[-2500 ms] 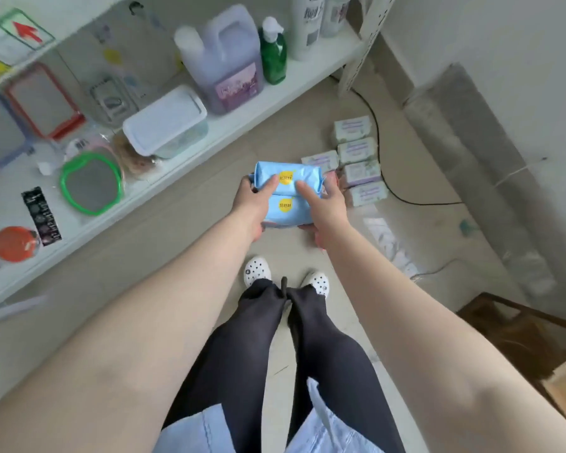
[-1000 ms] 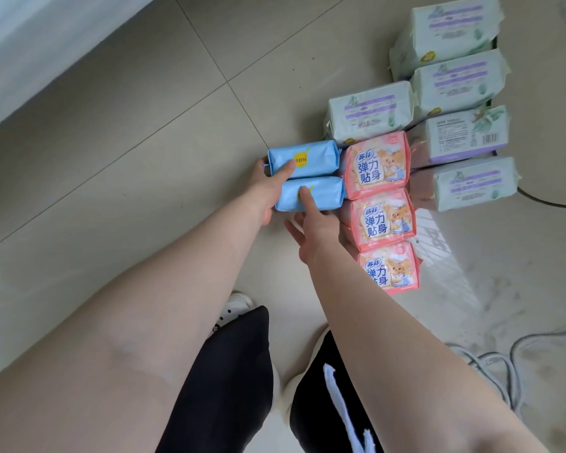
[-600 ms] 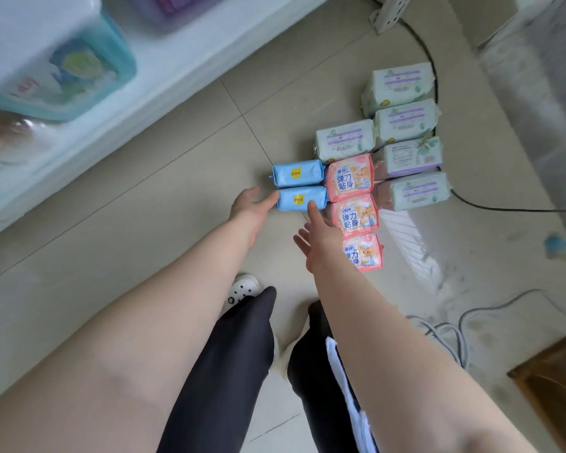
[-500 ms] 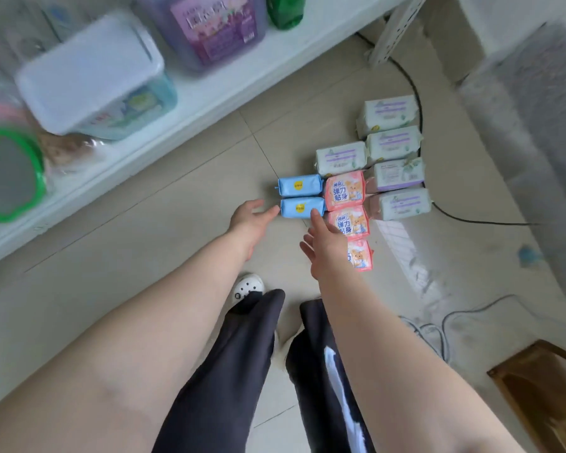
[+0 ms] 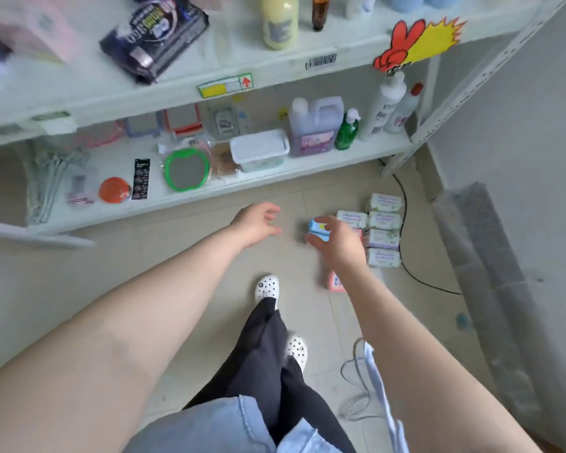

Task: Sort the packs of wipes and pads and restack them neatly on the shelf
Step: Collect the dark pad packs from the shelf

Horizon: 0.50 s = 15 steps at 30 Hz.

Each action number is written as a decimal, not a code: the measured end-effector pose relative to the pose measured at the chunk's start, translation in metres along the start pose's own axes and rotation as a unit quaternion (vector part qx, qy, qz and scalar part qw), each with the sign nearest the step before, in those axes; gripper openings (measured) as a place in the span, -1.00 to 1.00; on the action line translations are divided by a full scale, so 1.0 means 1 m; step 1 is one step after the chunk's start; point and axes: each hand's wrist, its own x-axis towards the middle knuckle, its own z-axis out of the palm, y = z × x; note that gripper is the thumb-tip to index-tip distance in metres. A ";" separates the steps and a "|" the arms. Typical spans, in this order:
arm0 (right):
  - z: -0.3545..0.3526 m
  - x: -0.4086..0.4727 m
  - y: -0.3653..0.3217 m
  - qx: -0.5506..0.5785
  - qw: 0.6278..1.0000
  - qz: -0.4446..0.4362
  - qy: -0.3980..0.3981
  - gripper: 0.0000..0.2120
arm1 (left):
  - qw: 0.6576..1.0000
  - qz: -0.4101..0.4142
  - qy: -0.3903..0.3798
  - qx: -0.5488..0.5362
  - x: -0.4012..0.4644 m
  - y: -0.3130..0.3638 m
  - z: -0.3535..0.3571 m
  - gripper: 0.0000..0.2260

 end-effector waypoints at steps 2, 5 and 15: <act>-0.004 -0.027 -0.020 -0.040 0.998 -0.047 -0.003 -0.57 | 0.999 0.020 0.028 0.006 -0.038 -0.002 -0.016 -0.52; -0.002 -0.059 -0.050 -0.088 0.990 -0.105 -0.018 -0.58 | 0.997 0.051 0.048 0.017 -0.086 -0.009 -0.037 -0.54; 0.033 -0.111 -0.165 -0.170 0.963 -0.208 -0.008 -0.56 | 0.983 0.085 0.149 0.064 -0.185 -0.054 -0.149 -0.58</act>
